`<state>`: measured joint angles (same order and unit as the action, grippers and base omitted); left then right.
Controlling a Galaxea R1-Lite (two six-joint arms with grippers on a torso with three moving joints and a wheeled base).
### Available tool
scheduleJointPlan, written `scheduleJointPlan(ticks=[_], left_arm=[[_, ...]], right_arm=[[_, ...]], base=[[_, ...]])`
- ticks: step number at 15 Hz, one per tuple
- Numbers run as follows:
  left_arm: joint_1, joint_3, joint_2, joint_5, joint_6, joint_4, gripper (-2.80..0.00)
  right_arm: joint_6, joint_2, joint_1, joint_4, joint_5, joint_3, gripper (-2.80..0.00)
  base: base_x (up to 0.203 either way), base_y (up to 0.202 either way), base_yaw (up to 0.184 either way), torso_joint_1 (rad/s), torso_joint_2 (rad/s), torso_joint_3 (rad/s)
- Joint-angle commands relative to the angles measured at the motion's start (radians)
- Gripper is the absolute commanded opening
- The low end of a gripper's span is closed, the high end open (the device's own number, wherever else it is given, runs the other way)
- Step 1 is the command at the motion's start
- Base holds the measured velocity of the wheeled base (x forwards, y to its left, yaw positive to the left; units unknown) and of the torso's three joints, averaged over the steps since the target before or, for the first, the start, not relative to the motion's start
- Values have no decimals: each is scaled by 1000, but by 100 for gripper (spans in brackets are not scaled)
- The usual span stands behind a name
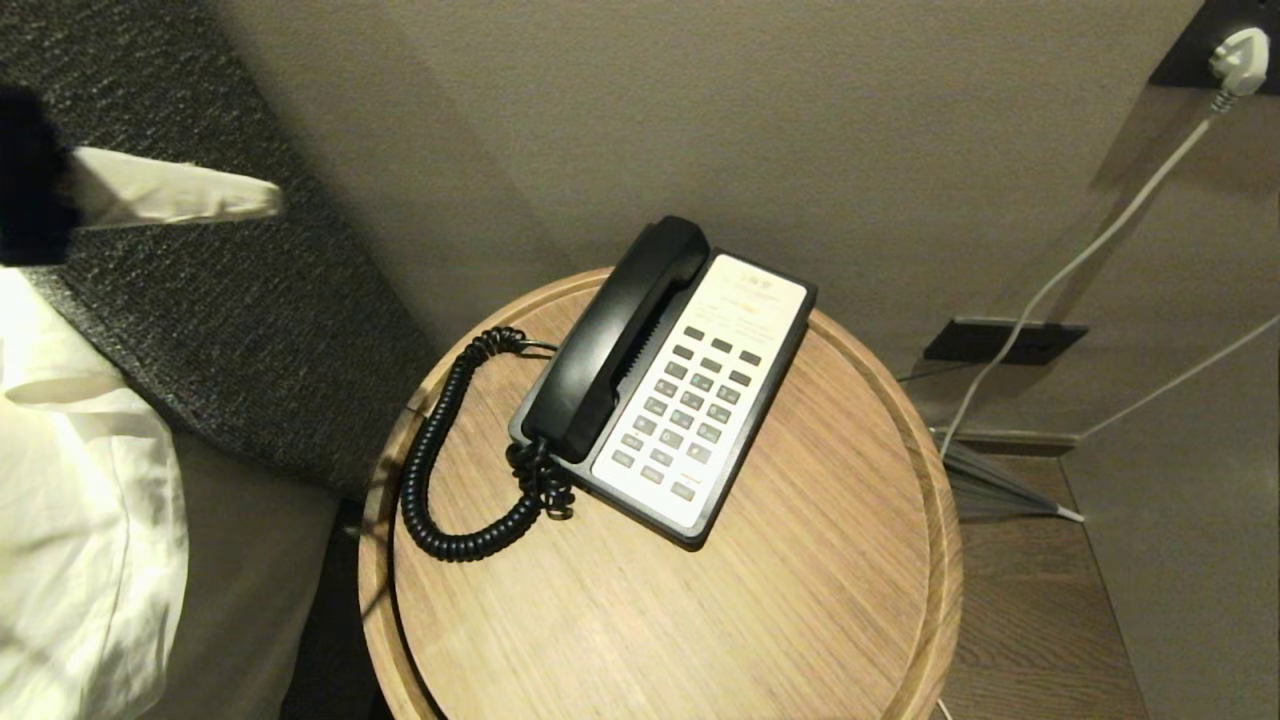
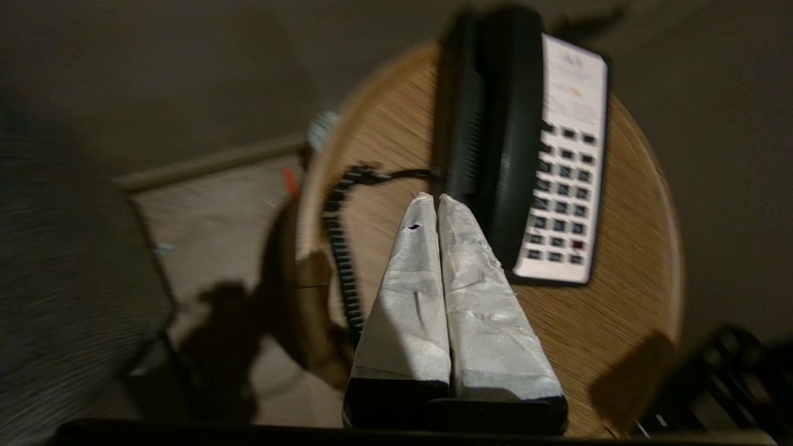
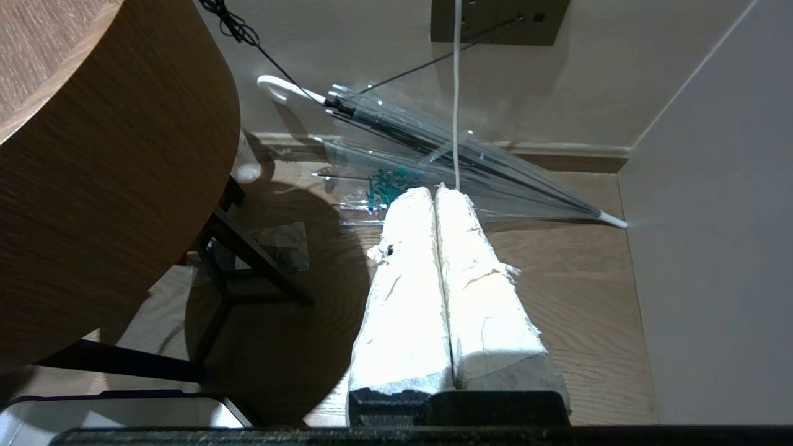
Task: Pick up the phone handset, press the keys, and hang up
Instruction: Pick up the desk phone handset
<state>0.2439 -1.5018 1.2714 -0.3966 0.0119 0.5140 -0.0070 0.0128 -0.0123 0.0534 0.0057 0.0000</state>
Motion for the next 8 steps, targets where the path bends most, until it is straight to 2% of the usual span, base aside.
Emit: scheduleJointPlan(ticks=[1,2,4,5,6,8], left_arm=[[178,-116,208,34,3,91,-280],[229,-126,230,62,5,110,-280],[283,-137,260,103,0,144,-280],[297,-154,273,111,0,174,-84],[311,-162,282,130,0,182,0],[349,-194,299,190,-2,182,0]], right_arm=[[-1,0,0,0,0,21,-280],[-1,0,0,0,0,21,-280],[-1,0,0,0,0,21,-280],[-1,0,0,0,0,21,-280],[-1,0,0,0,0,21,-280],[-1,0,0,0,0,21,-280]], base=[[0,0,0,0,0,0],[0,0,0,0,0,0],[0,0,0,0,0,0],[0,0,0,0,0,0],[0,0,0,0,0,0],[0,0,0,0,0,0]])
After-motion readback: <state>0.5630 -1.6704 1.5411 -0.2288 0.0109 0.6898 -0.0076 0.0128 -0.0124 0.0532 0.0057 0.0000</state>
